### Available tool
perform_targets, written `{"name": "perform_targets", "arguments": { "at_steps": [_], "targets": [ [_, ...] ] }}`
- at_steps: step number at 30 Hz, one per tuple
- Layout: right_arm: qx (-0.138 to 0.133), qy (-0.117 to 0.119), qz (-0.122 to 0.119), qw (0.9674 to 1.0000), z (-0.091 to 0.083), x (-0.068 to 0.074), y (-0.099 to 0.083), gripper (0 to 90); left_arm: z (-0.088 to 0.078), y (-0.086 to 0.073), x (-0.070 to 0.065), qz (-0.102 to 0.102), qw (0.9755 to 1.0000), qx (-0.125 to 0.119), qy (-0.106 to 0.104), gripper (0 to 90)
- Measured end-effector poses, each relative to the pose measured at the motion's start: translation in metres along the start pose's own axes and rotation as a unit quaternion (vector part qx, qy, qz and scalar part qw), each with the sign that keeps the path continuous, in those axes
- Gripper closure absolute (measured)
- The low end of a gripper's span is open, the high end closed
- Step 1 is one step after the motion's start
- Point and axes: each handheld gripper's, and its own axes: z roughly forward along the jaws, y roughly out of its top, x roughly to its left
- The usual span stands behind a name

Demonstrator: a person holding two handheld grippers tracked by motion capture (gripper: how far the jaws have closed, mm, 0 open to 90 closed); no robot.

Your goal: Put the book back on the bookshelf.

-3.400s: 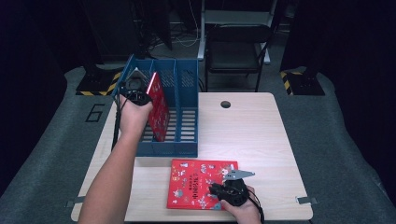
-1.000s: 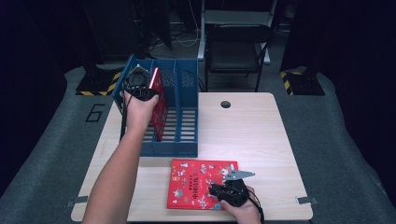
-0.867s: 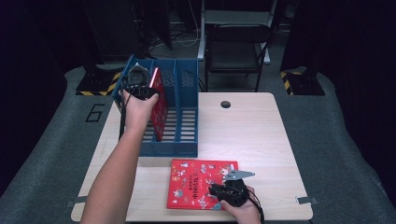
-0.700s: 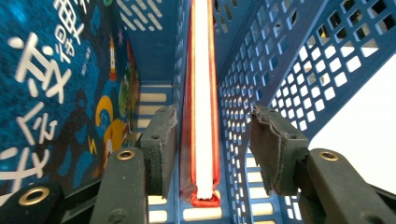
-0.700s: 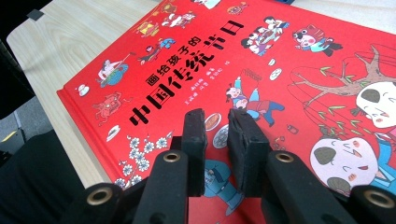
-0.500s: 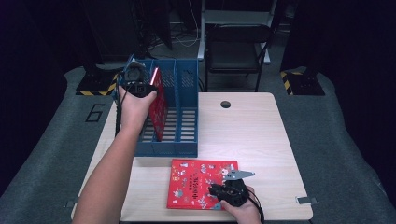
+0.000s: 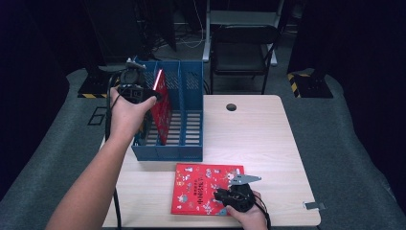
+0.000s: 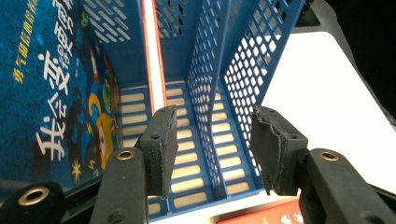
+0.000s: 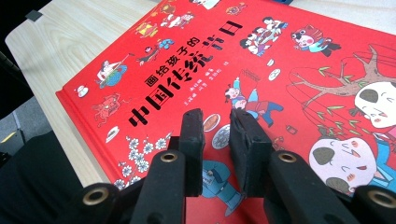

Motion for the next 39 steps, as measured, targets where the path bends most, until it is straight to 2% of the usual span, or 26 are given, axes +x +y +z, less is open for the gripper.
{"name": "perform_targets", "arguments": {
  "at_steps": [4,7,13,16,18,20,21,22,23,24,27,28,29,32,33,35,38,39],
  "targets": [
    [0.001,-0.002,0.004,1.0000,0.000,0.001,0.000,74.0,-0.005,-0.006,-0.001,0.005,0.9999,-0.001,-0.011,51.6],
    [0.000,-0.003,0.004,1.0000,0.000,0.001,0.000,73.4,-0.008,-0.015,-0.003,0.017,0.9995,0.006,-0.026,51.6],
    [-0.006,-0.007,0.005,0.9999,-0.004,-0.001,0.000,70.8,-0.009,-0.044,-0.009,0.045,0.9976,0.017,-0.050,51.6],
    [-0.010,-0.010,0.005,0.9999,-0.005,-0.002,0.001,69.4,-0.008,-0.061,-0.011,0.049,0.9964,0.023,-0.066,51.0],
    [-0.011,-0.013,0.008,0.9998,-0.008,-0.004,0.001,68.6,-0.002,-0.076,-0.010,0.050,0.9961,0.029,-0.067,48.9],
    [-0.011,-0.016,0.009,0.9998,-0.007,-0.004,0.001,68.5,-0.001,-0.081,-0.009,0.051,0.9956,0.035,-0.070,48.7],
    [-0.012,-0.017,0.007,0.9998,-0.007,-0.004,0.001,68.3,0.001,-0.085,-0.009,0.049,0.9958,0.034,-0.069,48.7],
    [-0.011,-0.018,0.006,0.9998,-0.008,-0.004,0.001,68.3,0.004,-0.094,-0.007,0.048,0.9952,0.042,-0.074,48.7],
    [-0.011,-0.018,0.006,0.9998,-0.008,-0.004,0.001,68.3,0.004,-0.094,-0.007,0.048,0.9952,0.042,-0.074,48.6],
    [-0.012,-0.019,0.005,0.9997,-0.008,-0.004,0.001,68.3,0.006,-0.098,-0.006,0.044,0.9955,0.041,-0.073,48.6],
    [-0.010,-0.022,0.008,0.9997,-0.008,-0.005,0.001,67.7,0.009,-0.110,-0.003,0.050,0.9953,0.045,-0.069,48.2],
    [-0.008,-0.022,0.010,0.9997,-0.009,-0.005,0.001,67.4,0.011,-0.115,-0.002,0.045,0.9956,0.044,-0.069,47.5],
    [-0.009,-0.023,0.009,0.9996,-0.009,-0.006,0.001,67.0,0.013,-0.119,-0.001,0.047,0.9950,0.052,-0.071,47.5],
    [-0.011,-0.027,0.009,0.9995,-0.011,-0.007,0.001,64.2,0.019,-0.133,-0.001,0.047,0.9951,0.058,-0.065,47.2],
    [-0.011,-0.029,0.012,0.9995,-0.011,-0.007,0.001,64.0,0.022,-0.141,0.000,0.044,0.9953,0.055,-0.067,47.3],
    [-0.011,-0.030,0.017,0.9993,-0.011,-0.007,0.001,64.1,0.024,-0.145,0.000,0.045,0.9947,0.060,-0.070,47.3],
    [-0.010,-0.031,0.008,0.9994,-0.011,-0.006,0.002,64.1,0.028,-0.156,0.000,0.048,0.9944,0.060,-0.071,47.3],
    [-0.011,-0.031,0.008,0.9994,-0.012,-0.006,0.002,64.1,0.029,-0.160,0.000,0.048,0.9949,0.053,-0.071,47.3]
  ]
}}
